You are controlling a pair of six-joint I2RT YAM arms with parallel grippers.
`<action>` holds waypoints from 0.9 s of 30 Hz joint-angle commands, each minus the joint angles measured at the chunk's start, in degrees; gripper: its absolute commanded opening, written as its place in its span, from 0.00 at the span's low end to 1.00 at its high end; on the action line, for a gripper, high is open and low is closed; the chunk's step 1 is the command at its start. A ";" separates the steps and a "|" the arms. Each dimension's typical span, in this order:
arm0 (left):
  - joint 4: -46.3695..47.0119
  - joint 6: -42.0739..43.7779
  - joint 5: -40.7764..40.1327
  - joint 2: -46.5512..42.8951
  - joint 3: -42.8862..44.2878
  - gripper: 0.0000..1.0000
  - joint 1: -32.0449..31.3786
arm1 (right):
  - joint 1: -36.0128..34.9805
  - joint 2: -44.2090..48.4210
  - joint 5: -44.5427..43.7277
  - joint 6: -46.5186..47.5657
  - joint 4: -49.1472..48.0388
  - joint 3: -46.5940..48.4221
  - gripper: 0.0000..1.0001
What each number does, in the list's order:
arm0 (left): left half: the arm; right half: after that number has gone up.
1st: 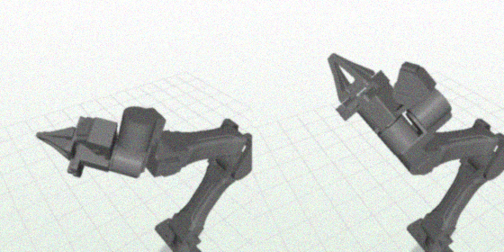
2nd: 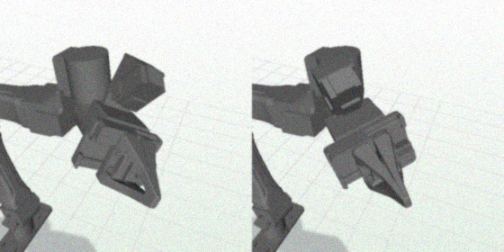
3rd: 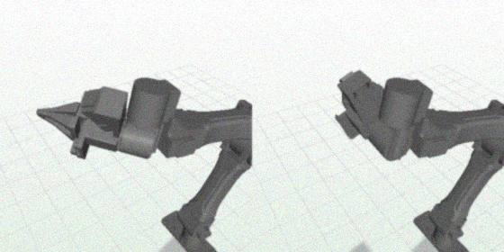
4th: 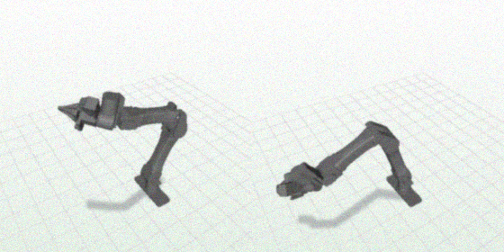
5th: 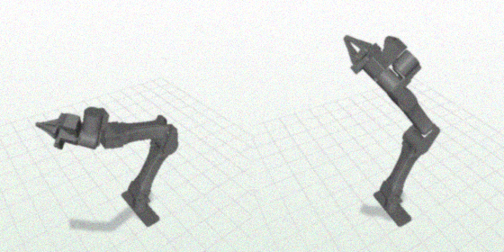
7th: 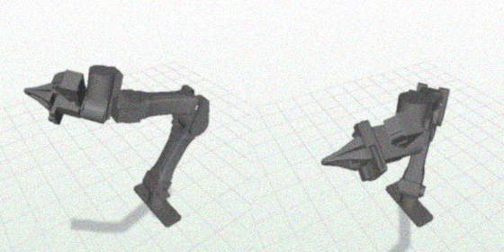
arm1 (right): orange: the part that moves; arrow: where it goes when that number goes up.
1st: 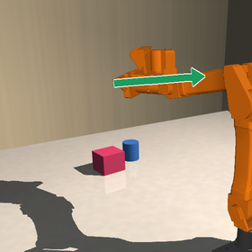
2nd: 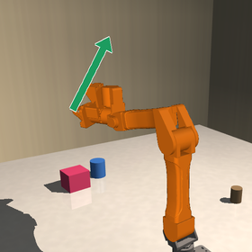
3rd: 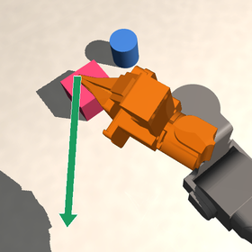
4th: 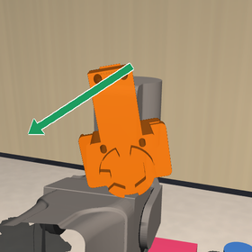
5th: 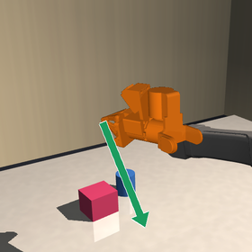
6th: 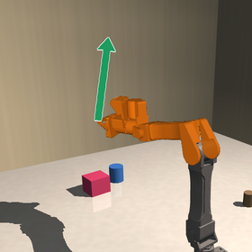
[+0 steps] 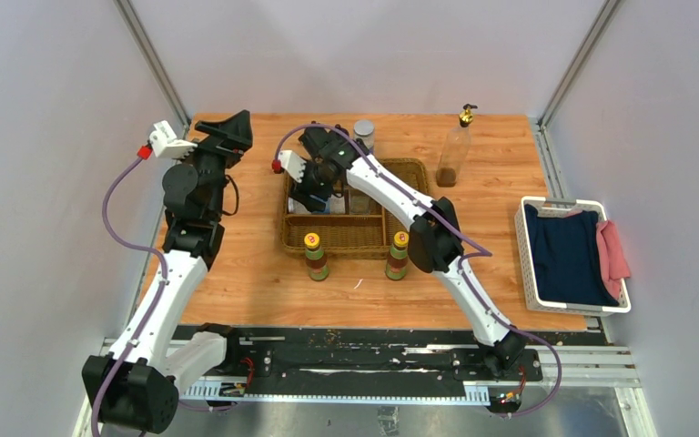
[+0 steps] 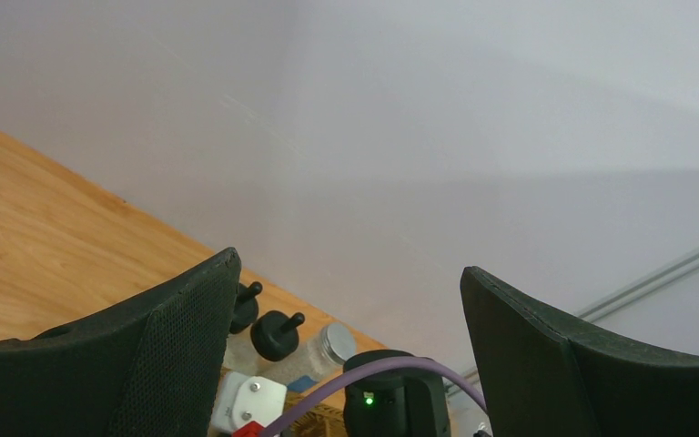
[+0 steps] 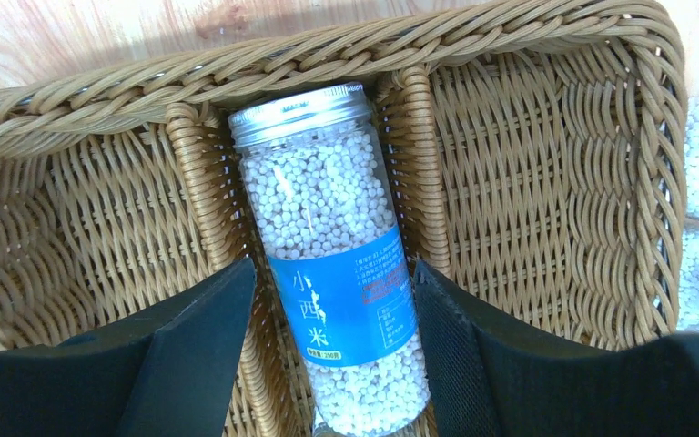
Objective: Organize the condiment bottles
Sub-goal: Move the storage box to the center of the board.
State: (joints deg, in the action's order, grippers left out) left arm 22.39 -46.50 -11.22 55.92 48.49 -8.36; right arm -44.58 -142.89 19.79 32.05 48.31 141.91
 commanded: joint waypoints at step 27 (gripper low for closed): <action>4.68 -0.21 -1.78 -0.38 -3.69 0.92 -0.34 | 1.12 -4.33 -5.32 0.26 -3.65 0.12 0.65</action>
State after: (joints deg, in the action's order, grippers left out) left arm 25.15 -46.57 -11.70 55.86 45.95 -8.40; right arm -44.34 -145.25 18.00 32.01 45.87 141.88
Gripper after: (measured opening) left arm 0.917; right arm 0.652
